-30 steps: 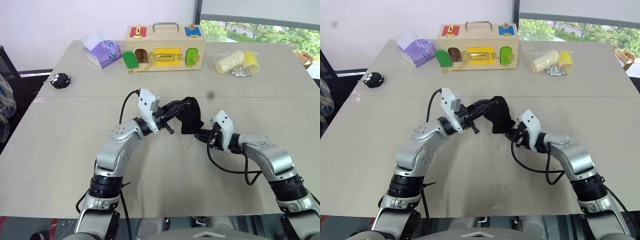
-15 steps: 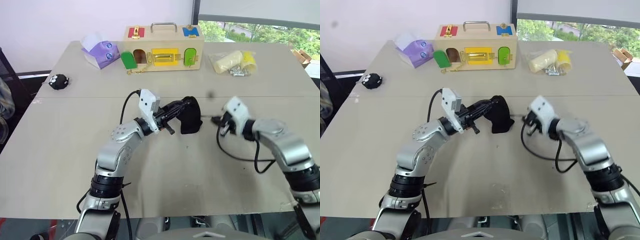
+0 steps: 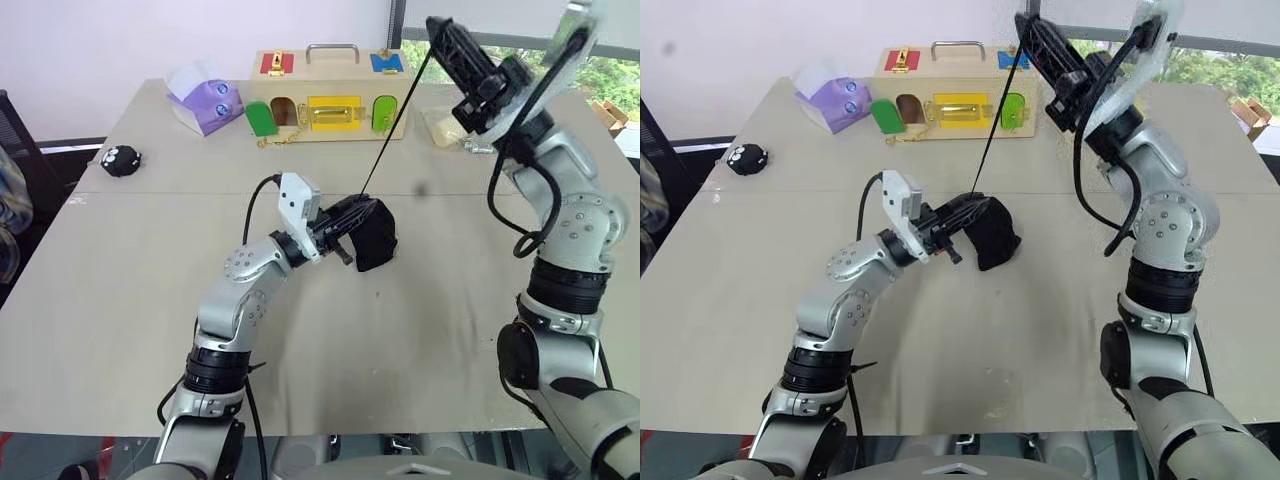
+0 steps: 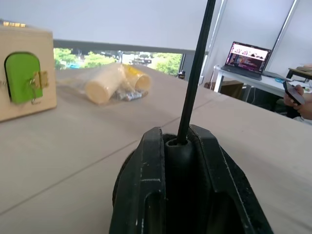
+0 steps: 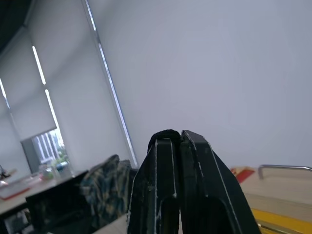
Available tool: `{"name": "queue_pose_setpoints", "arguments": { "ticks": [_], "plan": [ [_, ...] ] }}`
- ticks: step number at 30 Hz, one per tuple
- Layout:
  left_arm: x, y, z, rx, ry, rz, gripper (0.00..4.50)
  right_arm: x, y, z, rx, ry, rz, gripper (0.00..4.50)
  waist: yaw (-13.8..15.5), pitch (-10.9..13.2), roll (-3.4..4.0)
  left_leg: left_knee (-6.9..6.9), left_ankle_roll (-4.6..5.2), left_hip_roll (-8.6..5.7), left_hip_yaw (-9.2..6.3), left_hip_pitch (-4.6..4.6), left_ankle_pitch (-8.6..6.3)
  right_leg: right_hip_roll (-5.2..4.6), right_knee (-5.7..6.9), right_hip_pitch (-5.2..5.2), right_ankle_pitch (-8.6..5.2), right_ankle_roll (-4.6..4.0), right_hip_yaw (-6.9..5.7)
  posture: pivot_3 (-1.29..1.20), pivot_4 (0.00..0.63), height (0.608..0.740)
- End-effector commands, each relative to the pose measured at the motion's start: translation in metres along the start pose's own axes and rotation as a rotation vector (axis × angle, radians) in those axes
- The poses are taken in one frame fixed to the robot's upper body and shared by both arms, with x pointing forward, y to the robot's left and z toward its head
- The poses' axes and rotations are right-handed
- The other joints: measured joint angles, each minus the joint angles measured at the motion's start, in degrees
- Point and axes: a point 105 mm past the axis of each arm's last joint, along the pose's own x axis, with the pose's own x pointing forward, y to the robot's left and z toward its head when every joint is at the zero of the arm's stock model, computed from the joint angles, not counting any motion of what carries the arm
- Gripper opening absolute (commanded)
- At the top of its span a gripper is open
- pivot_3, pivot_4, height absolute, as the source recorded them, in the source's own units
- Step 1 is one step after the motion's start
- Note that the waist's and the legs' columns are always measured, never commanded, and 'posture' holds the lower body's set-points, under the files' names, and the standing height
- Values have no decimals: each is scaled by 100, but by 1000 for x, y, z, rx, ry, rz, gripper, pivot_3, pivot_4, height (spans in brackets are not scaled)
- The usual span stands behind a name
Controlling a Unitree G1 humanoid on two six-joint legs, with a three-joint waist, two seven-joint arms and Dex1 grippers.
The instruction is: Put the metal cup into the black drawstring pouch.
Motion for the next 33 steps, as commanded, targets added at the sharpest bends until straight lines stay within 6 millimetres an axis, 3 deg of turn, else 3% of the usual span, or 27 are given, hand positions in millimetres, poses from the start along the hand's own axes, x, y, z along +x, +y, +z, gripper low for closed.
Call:
{"name": "queue_pose_setpoints", "arguments": {
  "ticks": [1, 2, 6, 10, 12, 14, 16, 23, 28, 32, 33],
  "plan": [
    [-2, 0, -5, -7, 20, 1, 176, 8, 25, 50, 29, -217, 100, 106, -13, 1, 1, 0, 0, 1, 0, 2, 0, 1, 5, -1, 0, -1, 0, 0, 150, 740],
    [-2, 0, -6, -7, 20, 1, 176, 9, 27, 55, 49, -243, 112, 106, -15, 1, 1, 0, 0, 1, 0, 2, 0, 1, 6, -2, 0, -1, 2, 0, 150, 740],
    [-2, -1, -7, -7, 21, 4, 176, 7, 46, 111, 246, -544, 271, 106, -11, 1, 2, 0, 0, 1, 3, 0, 0, 1, 5, -3, 0, -1, 4, 0, 150, 740],
    [-3, -2, -10, -9, 27, 6, 176, 3, 49, 129, 331, -619, 329, 106, 5, -2, 0, -2, 1, 1, 2, -3, 0, 0, -5, -1, 0, -1, 3, 0, 150, 740],
    [-3, -2, -11, -8, 27, 8, 176, 8, 52, 119, 300, -548, 330, 106, 1, -1, 1, -2, 4, 0, 8, -4, -2, -2, -5, -1, 1, 0, 6, 0, 150, 740],
    [-2, -2, -9, -1, 17, 7, 176, 18, 54, 91, 272, -427, 310, 106, -2, -2, 2, -2, 4, 0, 8, -4, -2, -1, -4, -2, 1, 0, 5, 0, 150, 740],
    [-1, -1, -7, 4, 8, 11, 176, 22, 57, 76, 277, -377, 311, 106, -16, -2, 3, -4, 4, 1, 9, 1, -2, 0, -1, -3, 0, -1, 7, 0, 150, 740],
    [-4, 0, -12, 2, 23, 24, 176, 19, 73, 81, 352, -407, 408, 106, -24, -1, 4, -4, 4, 3, 9, -3, -2, 0, 1, -8, 0, -1, 9, 0, 150, 740],
    [-2, -5, -6, -19, -9, -4, 176, 26, 65, 32, 244, -156, 327, 106, -8, -1, 3, -4, 6, 2, 10, -4, -3, -1, -3, -7, 0, -1, 9, 0, 150, 740],
    [-3, -8, 0, -52, -38, -29, 176, 26, 65, 8, 210, -61, 313, 106, -12, -1, 4, -5, 5, 3, 9, -4, -2, -1, -1, -8, 0, -1, 8, 0, 150, 740],
    [-3, -7, 1, -51, -40, -27, 676, 25, 65, 4, 205, -46, 314, 32, -11, -1, 3, -5, 5, 3, 9, -4, -2, -1, -1, -8, 0, -1, 8, 0, 150, 740]
  ]
}}
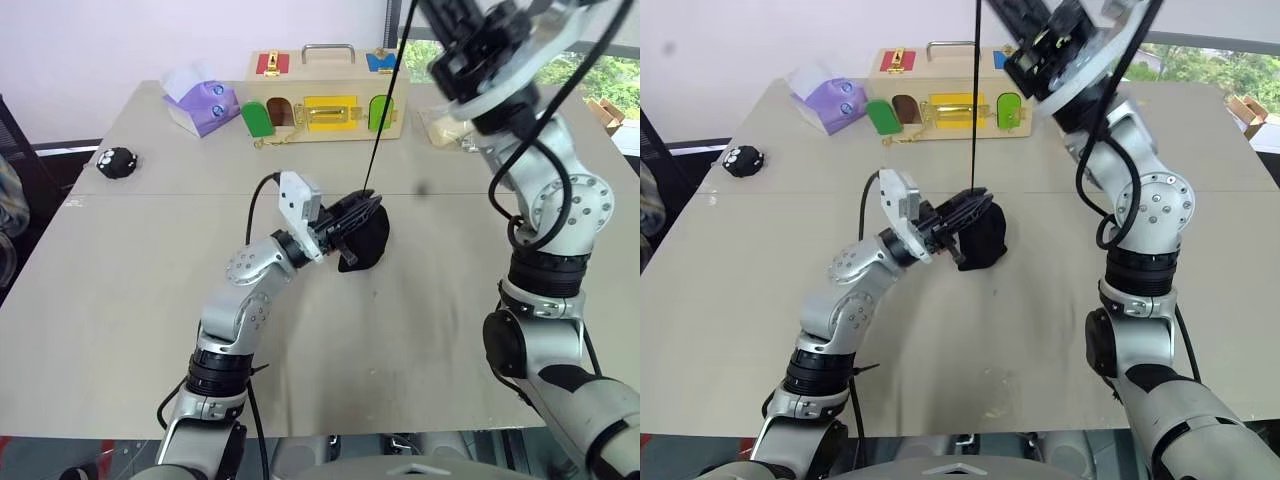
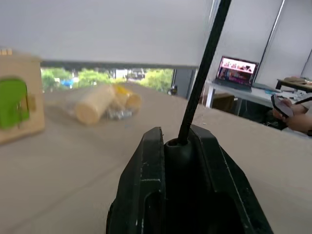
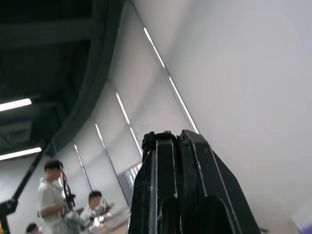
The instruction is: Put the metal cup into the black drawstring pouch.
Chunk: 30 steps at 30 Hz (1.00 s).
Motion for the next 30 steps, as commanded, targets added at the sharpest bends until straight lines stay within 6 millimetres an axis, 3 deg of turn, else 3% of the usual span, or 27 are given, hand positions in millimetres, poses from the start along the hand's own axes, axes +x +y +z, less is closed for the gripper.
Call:
{"name": "queue_pose_setpoints", "arguments": {
  "ticks": [1, 4, 12, 17, 21, 25, 28, 30],
  "plan": [
    [-1, 1, 5, 9, -19, 8, 1214, 4, 20, -1, -68, 22, 85, 0, 1, 0, 0, 0, 0, 0, 0, 0, 0, 0, 0, 0, 0, 0, 0, 0, 150, 740],
    [-2, 0, 8, 25, -36, 10, 2473, 2, 18, -6, -75, 44, 81, 0, 9, 0, 0, 0, 0, 0, -1, 0, 0, 0, -2, 1, 0, 0, -1, 0, 150, 740],
    [-32, -11, 9, -22, -15, -18, 2473, -12, 9, -15, -68, 117, 41, 0, 1, 0, 1, -2, 0, 1, -2, 0, 0, -1, -6, 1, 0, 0, -1, 0, 150, 740],
    [-66, -26, 14, -138, 23, -70, 2473, -23, -19, -14, -125, 140, -101, 0, -48, 1, 2, -2, 0, 2, -3, 1, 0, -5, -6, 1, 0, 0, -1, 0, 150, 740],
    [-78, -32, 19, -181, 37, -93, 2473, -27, -30, -17, -143, 152, -147, 0, -51, 1, 3, -1, 0, 1, -7, 3, 0, -5, -2, 2, 0, -1, -2, 0, 150, 740],
    [-88, -21, 3, -129, 149, 2, 2473, -36, -36, -25, -180, 204, -180, 0, -58, 1, 2, -1, 0, 0, -7, 3, 0, -5, -3, 3, 0, 0, -2, 0, 150, 740],
    [-113, 4, -5, -142, 169, 141, 2519, -62, -38, -40, -192, 339, -166, 806, -55, 0, 1, -3, 0, 0, -6, 2, 0, -4, -5, 1, 0, 0, -2, 0, 150, 740],
    [-129, 14, -9, -112, 193, 194, 2519, -80, -46, -44, -238, 421, -192, 1709, -57, 2, 3, -9, 0, 0, -8, 2, -1, -3, -18, 4, -1, 0, -3, 0, 150, 740]
  ]
}}
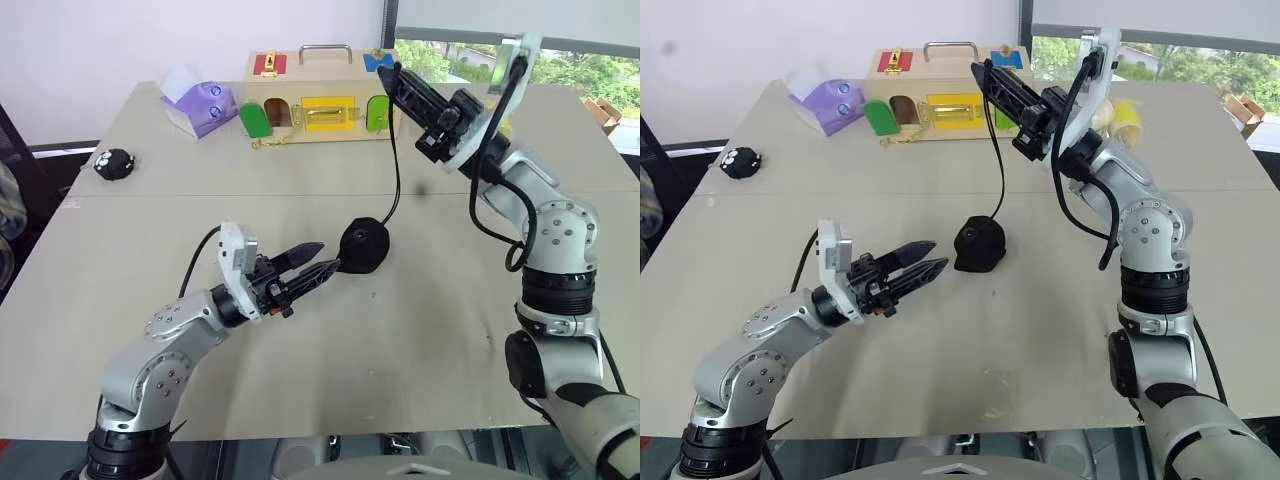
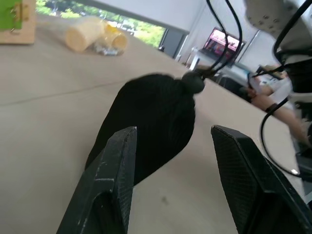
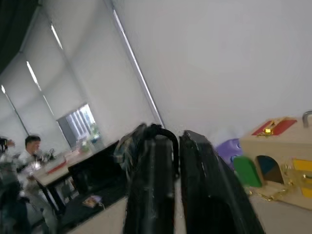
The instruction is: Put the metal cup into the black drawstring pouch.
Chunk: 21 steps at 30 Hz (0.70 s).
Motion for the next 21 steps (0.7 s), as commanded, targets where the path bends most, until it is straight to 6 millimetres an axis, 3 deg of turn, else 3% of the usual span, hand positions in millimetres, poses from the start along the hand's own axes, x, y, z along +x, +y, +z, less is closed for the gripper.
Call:
{"name": "queue_pose_setpoints", "arguments": {
  "ticks": [1, 2, 5, 10, 15, 19, 21],
  "plan": [
    [-28, 30, 1, 97, 5, 143, 2519, -26, -11, -16, -114, 142, -20, 2352, -4, 3, 4, -1, 2, 0, 2, -1, -1, 0, -1, -1, 0, 0, 0, 0, 150, 740],
    [-38, 41, 0, 119, 18, 195, 2519, -40, -22, -25, -135, 211, -51, 2710, 0, 6, 7, -1, 2, 0, 3, -2, -1, -1, -1, -2, 0, 0, 0, 0, 150, 740],
    [-61, 67, -8, 162, 56, 313, 2519, -80, -52, -44, -215, 353, -136, 2710, 49, 4, 3, 0, 7, -1, 3, -1, -5, -2, -2, -3, -1, 0, -3, 0, 150, 740],
    [-81, 80, -26, 223, 123, 386, 2519, -139, -82, -76, -358, 521, -183, 2710, 66, 5, 2, 1, 13, 0, 9, 1, -9, -7, -1, -4, -1, 1, -1, 0, 150, 740],
    [-90, 77, -45, 257, 180, 407, 2519, -192, -84, -99, -343, 569, -165, 2710, 77, 6, 2, -1, 15, 0, 11, -2, -10, -10, -16, -1, -1, 2, -2, 0, 150, 740],
    [-90, 66, -54, 270, 219, 403, 2519, -226, -64, -110, -270, 520, -147, 2710, 87, 5, 3, -1, 16, 2, 6, 4, -11, -15, -15, 7, 0, 2, -7, 0, 150, 740],
    [-89, 62, -55, 289, 235, 392, 2519, -232, -58, -109, -257, 488, -147, 2710, 82, 5, 4, -1, 18, 2, 5, 10, -14, -20, -17, 13, 0, 2, -9, 0, 150, 740]
  ]
}}
